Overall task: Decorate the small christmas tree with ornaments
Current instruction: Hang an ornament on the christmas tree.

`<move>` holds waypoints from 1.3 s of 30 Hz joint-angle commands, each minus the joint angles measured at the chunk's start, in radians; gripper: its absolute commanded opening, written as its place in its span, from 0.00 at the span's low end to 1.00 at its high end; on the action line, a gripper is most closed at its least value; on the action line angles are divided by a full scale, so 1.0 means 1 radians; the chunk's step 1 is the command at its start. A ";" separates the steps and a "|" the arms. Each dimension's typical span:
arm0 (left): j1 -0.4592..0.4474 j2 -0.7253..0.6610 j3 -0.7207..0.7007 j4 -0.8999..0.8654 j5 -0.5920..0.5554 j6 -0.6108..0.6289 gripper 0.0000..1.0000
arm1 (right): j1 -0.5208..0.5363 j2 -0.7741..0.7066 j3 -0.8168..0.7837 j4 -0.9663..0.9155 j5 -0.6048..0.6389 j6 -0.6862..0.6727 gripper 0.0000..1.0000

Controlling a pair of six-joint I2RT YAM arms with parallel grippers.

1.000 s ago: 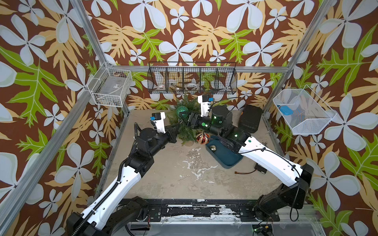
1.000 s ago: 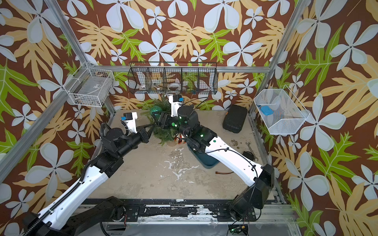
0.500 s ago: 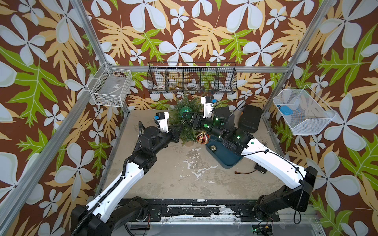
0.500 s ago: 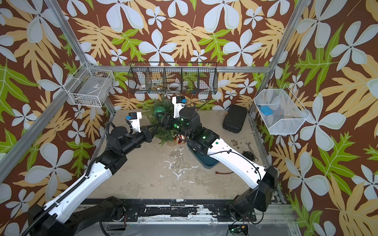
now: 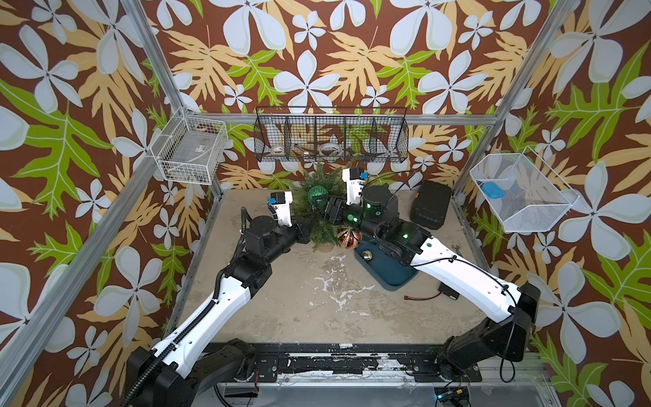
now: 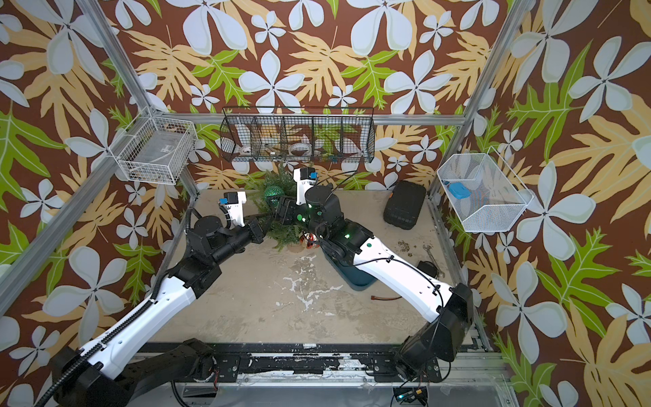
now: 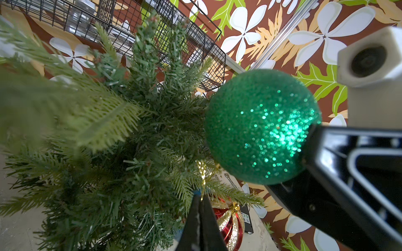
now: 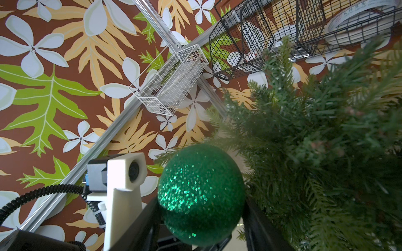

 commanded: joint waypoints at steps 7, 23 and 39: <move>0.001 0.029 0.021 0.038 -0.014 0.021 0.00 | -0.008 0.015 0.029 0.009 0.032 -0.030 0.59; 0.005 0.064 0.031 0.049 -0.036 0.036 0.00 | -0.021 0.061 0.076 -0.002 0.047 -0.054 0.59; 0.028 0.058 0.021 0.067 -0.049 0.027 0.00 | -0.028 0.078 0.087 0.000 0.031 -0.054 0.59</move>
